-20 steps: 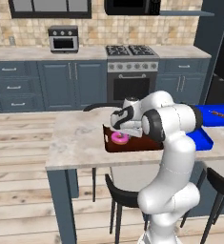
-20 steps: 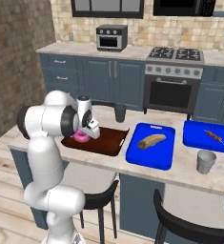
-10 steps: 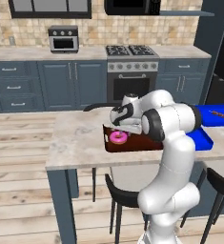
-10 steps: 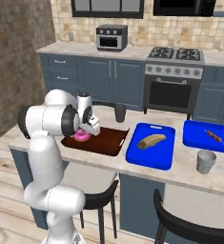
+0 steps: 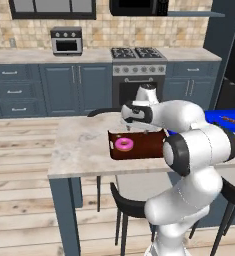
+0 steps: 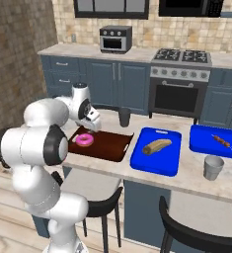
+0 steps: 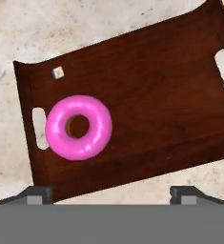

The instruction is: Take the donuts from the fridge and place them on the empty tray on the dining counter.

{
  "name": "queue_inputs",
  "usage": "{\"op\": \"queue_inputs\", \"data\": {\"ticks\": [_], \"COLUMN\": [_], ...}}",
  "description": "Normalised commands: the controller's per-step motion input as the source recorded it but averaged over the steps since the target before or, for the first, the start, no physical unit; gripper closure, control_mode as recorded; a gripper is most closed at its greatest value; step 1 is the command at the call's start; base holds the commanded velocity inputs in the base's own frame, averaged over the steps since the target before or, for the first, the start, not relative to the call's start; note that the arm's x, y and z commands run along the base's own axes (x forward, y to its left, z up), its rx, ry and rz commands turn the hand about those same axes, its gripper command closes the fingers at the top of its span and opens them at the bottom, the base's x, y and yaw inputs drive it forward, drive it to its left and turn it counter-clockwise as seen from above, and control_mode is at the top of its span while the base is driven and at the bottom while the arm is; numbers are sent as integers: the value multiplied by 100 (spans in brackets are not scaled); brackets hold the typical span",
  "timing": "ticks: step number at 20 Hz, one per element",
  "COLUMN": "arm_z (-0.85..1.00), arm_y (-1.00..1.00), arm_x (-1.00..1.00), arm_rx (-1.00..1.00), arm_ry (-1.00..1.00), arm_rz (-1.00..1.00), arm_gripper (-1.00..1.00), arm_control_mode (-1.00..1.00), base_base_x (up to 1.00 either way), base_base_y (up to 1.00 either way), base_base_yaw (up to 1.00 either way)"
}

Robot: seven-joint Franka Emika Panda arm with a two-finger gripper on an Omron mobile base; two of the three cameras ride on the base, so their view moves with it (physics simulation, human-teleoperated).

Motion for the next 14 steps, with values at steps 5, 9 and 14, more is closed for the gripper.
{"op": "queue_inputs", "data": {"ticks": [5, 9, 14], "arm_z": [100, 98, 55], "arm_y": [-15, -12, -8], "arm_x": [-100, -100, -100], "arm_rx": [0, -7, -10], "arm_ry": [0, 1, 4], "arm_rz": [12, 13, 15], "arm_gripper": [-100, -100, -100], "arm_control_mode": [-100, -100, -100], "base_base_x": [0, 0, 0], "base_base_y": [0, 0, 0], "base_base_yaw": [0, 0, 0]}}
